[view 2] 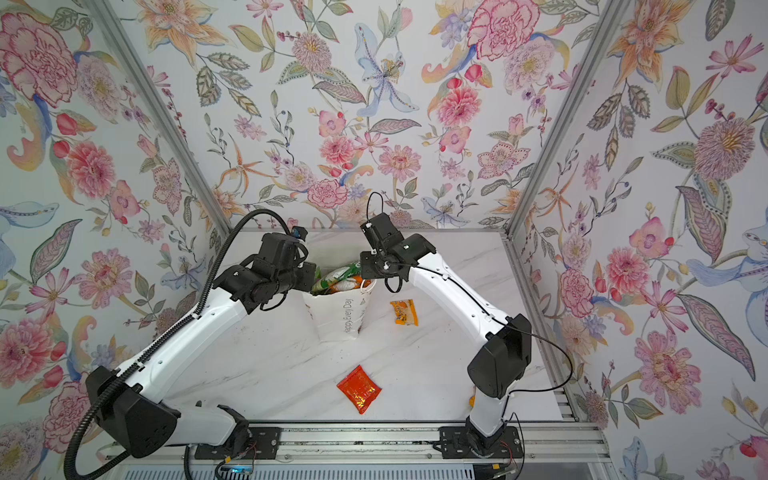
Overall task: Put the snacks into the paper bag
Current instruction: 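Push the green bag down with the right gripper while the left steadies the bag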
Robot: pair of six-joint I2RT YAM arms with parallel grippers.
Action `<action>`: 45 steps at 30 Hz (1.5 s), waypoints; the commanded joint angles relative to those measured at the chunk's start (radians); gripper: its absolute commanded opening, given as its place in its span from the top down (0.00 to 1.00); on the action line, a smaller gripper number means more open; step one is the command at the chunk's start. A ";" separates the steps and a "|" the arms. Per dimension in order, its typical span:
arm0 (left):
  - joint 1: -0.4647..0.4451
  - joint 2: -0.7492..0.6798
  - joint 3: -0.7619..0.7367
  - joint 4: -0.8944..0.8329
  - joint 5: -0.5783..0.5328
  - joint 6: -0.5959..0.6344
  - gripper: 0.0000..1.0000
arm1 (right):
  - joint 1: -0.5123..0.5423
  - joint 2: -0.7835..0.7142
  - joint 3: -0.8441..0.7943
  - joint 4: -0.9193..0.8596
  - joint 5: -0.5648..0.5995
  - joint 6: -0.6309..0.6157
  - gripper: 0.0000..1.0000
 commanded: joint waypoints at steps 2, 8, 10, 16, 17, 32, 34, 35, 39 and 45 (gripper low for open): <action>-0.017 0.024 0.100 0.002 -0.019 -0.015 1.00 | 0.078 -0.090 0.071 -0.013 0.035 -0.032 1.00; -0.055 0.036 0.138 -0.006 -0.030 -0.029 0.95 | 0.099 -0.196 -0.032 0.027 0.125 0.005 1.00; -0.056 0.043 0.140 -0.013 -0.033 -0.033 0.93 | 0.093 -0.229 -0.093 0.053 0.127 0.020 1.00; -0.061 0.055 0.158 -0.026 -0.013 -0.035 0.79 | 0.088 -0.272 -0.181 0.116 0.094 0.041 1.00; -0.062 0.053 0.162 -0.027 -0.002 -0.035 0.76 | 0.089 -0.276 -0.186 0.120 0.093 0.041 1.00; -0.035 0.094 0.160 -0.157 -0.102 -0.048 0.40 | 0.093 -0.306 -0.226 0.144 0.102 0.042 1.00; -0.037 0.113 0.142 -0.148 -0.050 -0.048 0.42 | 0.093 -0.307 -0.227 0.143 0.105 0.042 1.00; -0.033 0.117 0.132 -0.140 -0.031 -0.049 0.44 | 0.093 -0.307 -0.227 0.143 0.105 0.043 1.00; -0.033 0.108 0.092 -0.083 0.036 -0.062 0.62 | 0.093 -0.298 -0.222 0.144 0.106 0.038 1.00; -0.056 0.051 0.046 0.068 0.153 -0.151 0.98 | 0.071 -0.262 -0.176 0.147 0.094 0.007 1.00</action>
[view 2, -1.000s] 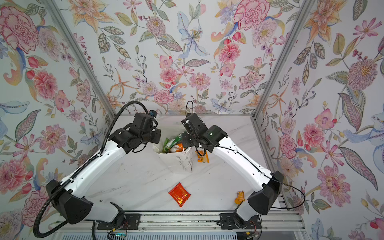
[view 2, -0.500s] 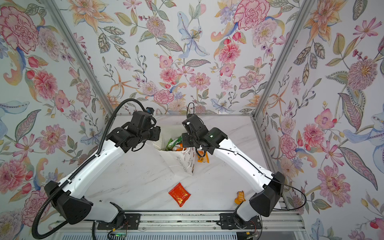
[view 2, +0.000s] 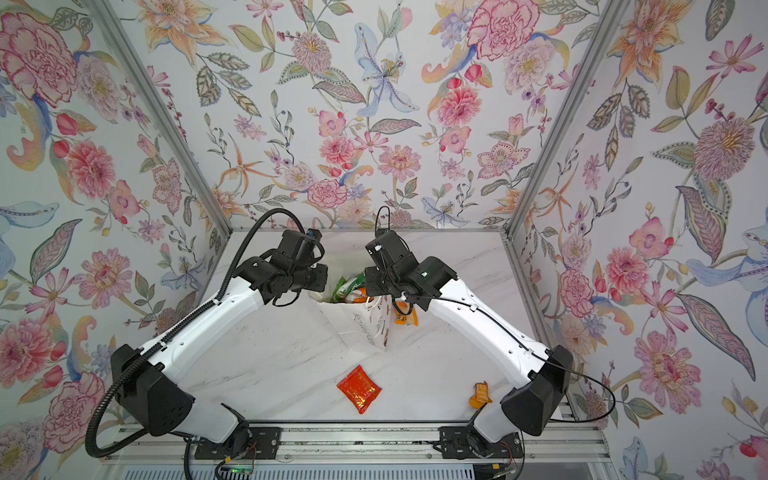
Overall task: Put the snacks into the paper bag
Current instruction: 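Push the green bag down with the right gripper while the left steadies the bag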
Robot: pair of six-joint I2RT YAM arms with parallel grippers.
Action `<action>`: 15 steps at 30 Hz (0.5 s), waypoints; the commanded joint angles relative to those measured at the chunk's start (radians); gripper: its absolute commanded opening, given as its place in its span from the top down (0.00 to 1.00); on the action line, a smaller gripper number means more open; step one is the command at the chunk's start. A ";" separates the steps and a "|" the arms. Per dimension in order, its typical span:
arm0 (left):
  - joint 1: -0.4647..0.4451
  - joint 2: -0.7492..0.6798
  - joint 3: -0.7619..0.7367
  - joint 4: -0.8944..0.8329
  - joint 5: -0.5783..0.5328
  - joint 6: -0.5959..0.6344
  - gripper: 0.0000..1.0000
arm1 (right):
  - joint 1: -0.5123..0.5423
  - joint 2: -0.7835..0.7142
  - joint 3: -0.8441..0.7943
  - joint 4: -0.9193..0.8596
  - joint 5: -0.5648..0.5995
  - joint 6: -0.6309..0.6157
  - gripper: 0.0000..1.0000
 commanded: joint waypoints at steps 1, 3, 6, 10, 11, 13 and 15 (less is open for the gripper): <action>-0.020 -0.058 -0.012 0.128 0.102 -0.085 1.00 | -0.030 0.006 0.072 0.084 -0.031 -0.035 1.00; -0.045 -0.077 0.004 0.176 0.137 -0.115 1.00 | -0.076 0.018 0.105 0.084 -0.118 -0.035 1.00; -0.077 -0.122 0.067 0.193 0.056 -0.117 1.00 | -0.093 0.033 0.174 0.084 -0.151 -0.042 1.00; -0.079 -0.253 -0.033 0.346 -0.086 -0.154 1.00 | -0.039 0.038 0.227 0.098 -0.110 -0.031 1.00; -0.079 -0.274 -0.070 0.377 -0.091 -0.169 1.00 | -0.026 0.036 0.219 0.108 -0.086 -0.027 1.00; -0.078 -0.257 -0.094 0.360 -0.075 -0.180 1.00 | -0.025 0.029 0.176 0.137 -0.081 -0.006 1.00; -0.078 -0.205 -0.086 0.291 -0.065 -0.171 1.00 | -0.032 0.039 0.124 0.162 -0.100 0.015 1.00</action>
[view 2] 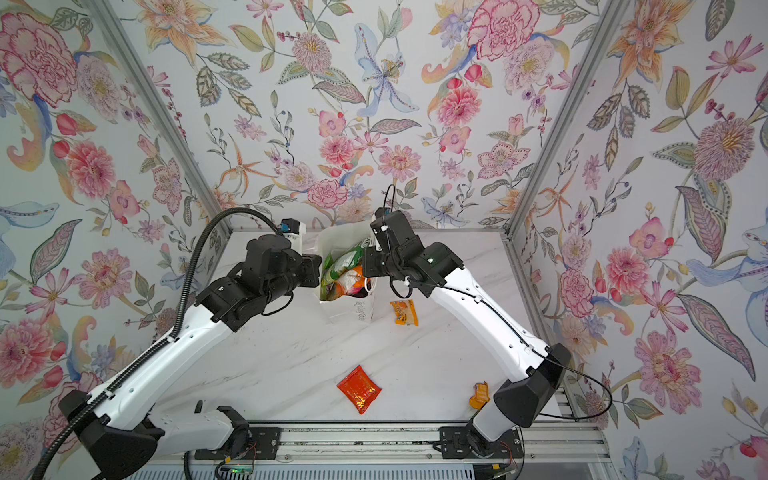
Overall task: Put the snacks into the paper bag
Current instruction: 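Push the green bag down with the right gripper while the left steadies the bag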
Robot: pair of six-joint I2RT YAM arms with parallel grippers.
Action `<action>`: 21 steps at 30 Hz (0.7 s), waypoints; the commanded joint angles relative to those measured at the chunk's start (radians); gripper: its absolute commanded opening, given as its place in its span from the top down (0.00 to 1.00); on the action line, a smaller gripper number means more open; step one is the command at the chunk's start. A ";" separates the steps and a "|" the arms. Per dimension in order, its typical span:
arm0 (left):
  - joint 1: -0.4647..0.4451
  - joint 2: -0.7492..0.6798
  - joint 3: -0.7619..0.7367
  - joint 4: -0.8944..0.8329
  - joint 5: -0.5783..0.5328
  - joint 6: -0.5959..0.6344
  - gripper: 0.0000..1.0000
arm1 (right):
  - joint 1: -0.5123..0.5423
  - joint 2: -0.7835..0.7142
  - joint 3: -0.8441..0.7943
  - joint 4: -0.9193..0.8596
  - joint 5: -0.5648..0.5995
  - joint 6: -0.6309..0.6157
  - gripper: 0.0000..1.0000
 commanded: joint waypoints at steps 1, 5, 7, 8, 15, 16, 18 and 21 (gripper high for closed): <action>-0.007 0.066 0.003 0.056 -0.024 -0.014 1.00 | 0.001 0.000 -0.049 0.116 -0.036 0.041 1.00; -0.004 0.178 0.019 -0.065 -0.095 0.027 1.00 | -0.001 0.093 -0.069 0.116 -0.095 0.082 1.00; 0.002 0.220 0.035 -0.093 -0.055 0.050 1.00 | -0.001 0.123 -0.060 0.116 -0.110 0.084 1.00; 0.004 0.230 0.053 -0.103 -0.037 0.063 1.00 | -0.002 0.131 -0.052 0.116 -0.110 0.083 1.00; 0.019 0.177 0.132 -0.107 -0.043 0.144 1.00 | -0.003 0.116 -0.008 0.116 -0.095 0.052 0.91; 0.027 0.173 0.132 -0.111 -0.043 0.148 1.00 | -0.004 0.114 -0.005 0.116 -0.096 0.051 0.89; 0.052 0.157 0.110 -0.105 -0.031 0.155 1.00 | -0.008 0.105 -0.008 0.116 -0.097 0.049 0.81; 0.093 0.128 0.055 -0.075 -0.002 0.163 1.00 | -0.014 0.079 -0.018 0.115 -0.095 0.047 0.65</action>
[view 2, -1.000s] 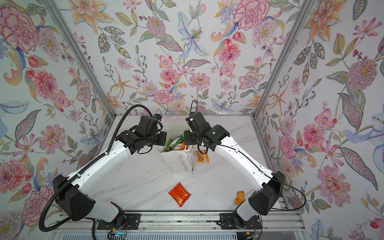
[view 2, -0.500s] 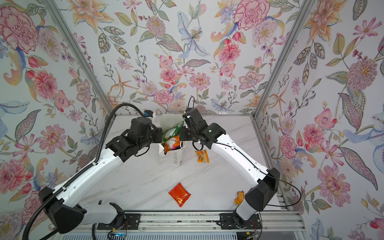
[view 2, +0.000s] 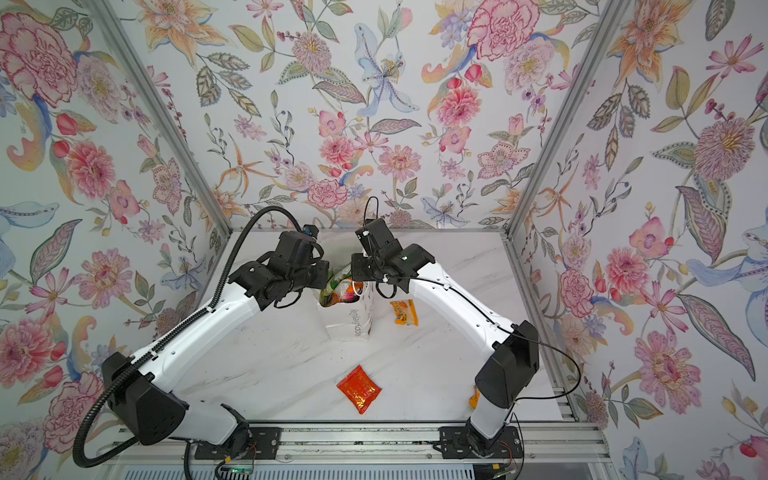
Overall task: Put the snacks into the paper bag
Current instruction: 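Push the green bag down with the right gripper while the left steadies the bag, then withdraw the right gripper from the paper bag toward the orange pastry packet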
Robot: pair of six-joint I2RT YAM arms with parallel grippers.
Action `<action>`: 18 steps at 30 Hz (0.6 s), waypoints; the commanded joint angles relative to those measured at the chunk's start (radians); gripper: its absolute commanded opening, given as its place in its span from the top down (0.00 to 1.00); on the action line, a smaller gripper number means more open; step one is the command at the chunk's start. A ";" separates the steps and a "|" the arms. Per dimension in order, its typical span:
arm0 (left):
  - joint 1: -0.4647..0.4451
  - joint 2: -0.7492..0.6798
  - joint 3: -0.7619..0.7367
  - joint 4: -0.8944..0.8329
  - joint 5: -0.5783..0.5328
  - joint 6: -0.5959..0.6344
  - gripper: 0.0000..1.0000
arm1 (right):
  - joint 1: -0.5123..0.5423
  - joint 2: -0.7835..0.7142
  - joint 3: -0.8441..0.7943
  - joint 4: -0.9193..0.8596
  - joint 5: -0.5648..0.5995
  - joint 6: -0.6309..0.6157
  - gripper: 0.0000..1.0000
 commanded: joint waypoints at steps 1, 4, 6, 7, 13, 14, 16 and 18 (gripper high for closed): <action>0.042 -0.075 -0.025 0.084 0.033 0.041 1.00 | -0.008 -0.065 0.016 0.045 -0.027 0.001 0.60; 0.058 -0.107 -0.064 0.122 0.033 0.055 1.00 | -0.019 -0.117 -0.002 0.044 -0.004 0.002 0.45; 0.066 -0.129 -0.090 0.153 0.029 0.062 1.00 | -0.029 -0.162 -0.016 0.045 0.012 0.002 0.35; 0.069 -0.136 -0.099 0.166 0.029 0.066 1.00 | -0.035 -0.180 -0.024 0.044 0.019 0.001 0.29; 0.083 -0.154 -0.151 0.199 0.015 0.085 1.00 | -0.098 -0.324 -0.104 0.044 0.023 0.014 0.10; 0.083 -0.155 -0.158 0.202 0.012 0.088 1.00 | -0.105 -0.353 -0.124 0.044 0.028 0.010 0.07; 0.085 -0.157 -0.167 0.205 0.008 0.093 1.00 | -0.107 -0.410 -0.172 0.043 0.056 0.003 0.00; 0.086 -0.162 -0.175 0.210 0.009 0.100 1.00 | -0.157 -0.468 -0.231 0.044 0.070 0.003 0.01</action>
